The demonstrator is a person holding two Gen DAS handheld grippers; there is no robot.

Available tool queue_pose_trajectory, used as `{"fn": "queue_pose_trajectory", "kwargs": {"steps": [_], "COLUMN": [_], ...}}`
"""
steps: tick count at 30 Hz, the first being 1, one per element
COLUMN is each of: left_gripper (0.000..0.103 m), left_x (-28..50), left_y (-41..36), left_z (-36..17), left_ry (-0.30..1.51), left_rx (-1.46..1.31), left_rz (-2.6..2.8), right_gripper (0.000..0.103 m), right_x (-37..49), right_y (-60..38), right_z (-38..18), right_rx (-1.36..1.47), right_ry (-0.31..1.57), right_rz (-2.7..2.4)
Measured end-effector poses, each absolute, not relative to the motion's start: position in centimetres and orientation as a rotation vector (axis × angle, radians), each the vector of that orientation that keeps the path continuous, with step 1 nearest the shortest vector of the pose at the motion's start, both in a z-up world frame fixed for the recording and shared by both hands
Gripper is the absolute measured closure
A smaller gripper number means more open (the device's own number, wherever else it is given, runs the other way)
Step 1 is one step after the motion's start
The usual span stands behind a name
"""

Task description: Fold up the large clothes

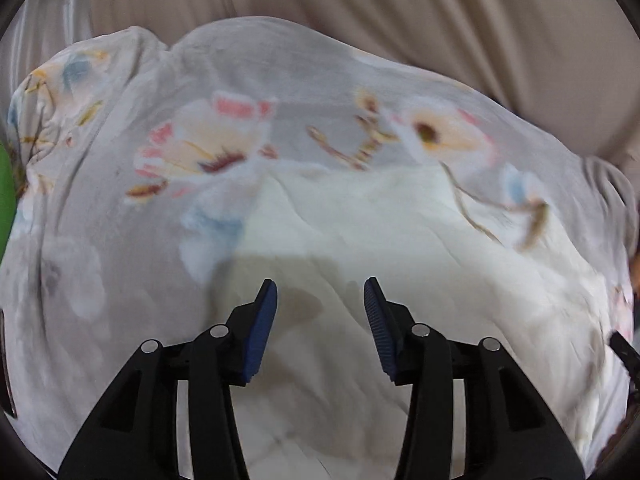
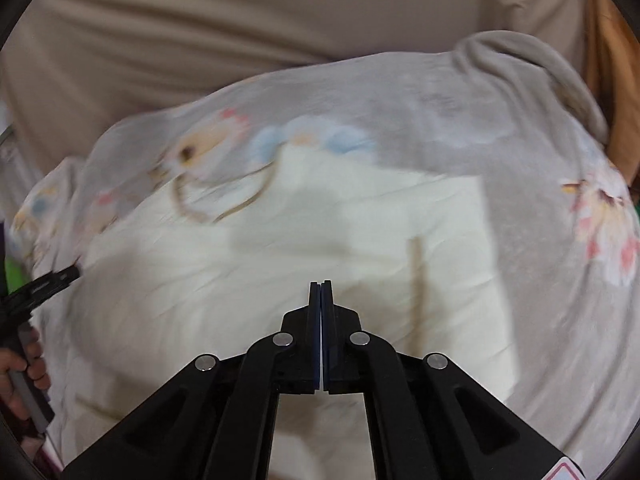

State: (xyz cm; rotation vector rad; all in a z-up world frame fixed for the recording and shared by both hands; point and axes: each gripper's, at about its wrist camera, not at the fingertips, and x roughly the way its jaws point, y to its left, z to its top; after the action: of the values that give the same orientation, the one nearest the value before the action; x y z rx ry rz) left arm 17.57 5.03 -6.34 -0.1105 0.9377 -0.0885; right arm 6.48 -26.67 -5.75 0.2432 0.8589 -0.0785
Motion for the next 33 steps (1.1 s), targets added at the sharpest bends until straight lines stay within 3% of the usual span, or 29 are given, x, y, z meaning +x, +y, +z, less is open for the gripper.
{"fn": "queue_pose_trajectory", "kwargs": {"steps": [5,13,16,18,19,25,29,30,31,32,33], "left_gripper": [0.057,0.054,0.036,0.026,0.022,0.020,0.020,0.021,0.028,0.039,0.044], "left_x": [14.9,9.9,4.8,0.9,-0.7,-6.3,-6.8,-6.8,-6.8,-6.7,-6.7], "left_y": [3.8,12.5,15.3,16.5,16.9,17.2,17.2,17.1,16.8,16.5,16.2], "left_z": [-10.5,-7.4,-7.1,-7.6,-8.0,-12.2,-13.4,-13.4,-13.3,-13.1,-12.9], "left_ry": [0.995,1.023,1.072,1.118,1.146,1.301,1.306,1.300,1.296,1.295,1.297], "left_rx": [-0.002,-0.065,-0.162,-0.227,-0.259,-0.414,-0.491,-0.501,-0.503,-0.504,-0.502], "left_rz": [-0.066,0.072,0.047,0.041,0.040,0.047,0.042,0.030,0.020,-0.006,-0.027], "right_gripper": [0.103,0.100,0.082,0.056,0.054,0.054,0.048,0.048,0.049,0.057,0.075], "right_x": [3.8,-9.7,-16.6,-20.3,-21.9,-26.6,-25.9,-25.6,-25.2,-25.0,-24.8], "right_y": [-27.8,-35.9,-36.5,-36.0,-35.9,-34.5,-34.2,-34.2,-34.1,-34.0,-33.9], "right_z": [-11.3,-6.8,-6.7,-7.7,-8.4,-13.1,-13.5,-13.5,-13.5,-13.6,-13.6], "right_rx": [0.177,0.257,0.353,0.413,0.442,0.579,0.596,0.605,0.622,0.632,0.642], "right_ry": [0.952,0.923,0.953,0.980,0.995,1.090,1.058,1.056,1.054,1.052,1.054], "right_rz": [-0.145,-0.332,-0.297,-0.282,-0.280,-0.266,-0.240,-0.228,-0.210,-0.198,-0.179]}}
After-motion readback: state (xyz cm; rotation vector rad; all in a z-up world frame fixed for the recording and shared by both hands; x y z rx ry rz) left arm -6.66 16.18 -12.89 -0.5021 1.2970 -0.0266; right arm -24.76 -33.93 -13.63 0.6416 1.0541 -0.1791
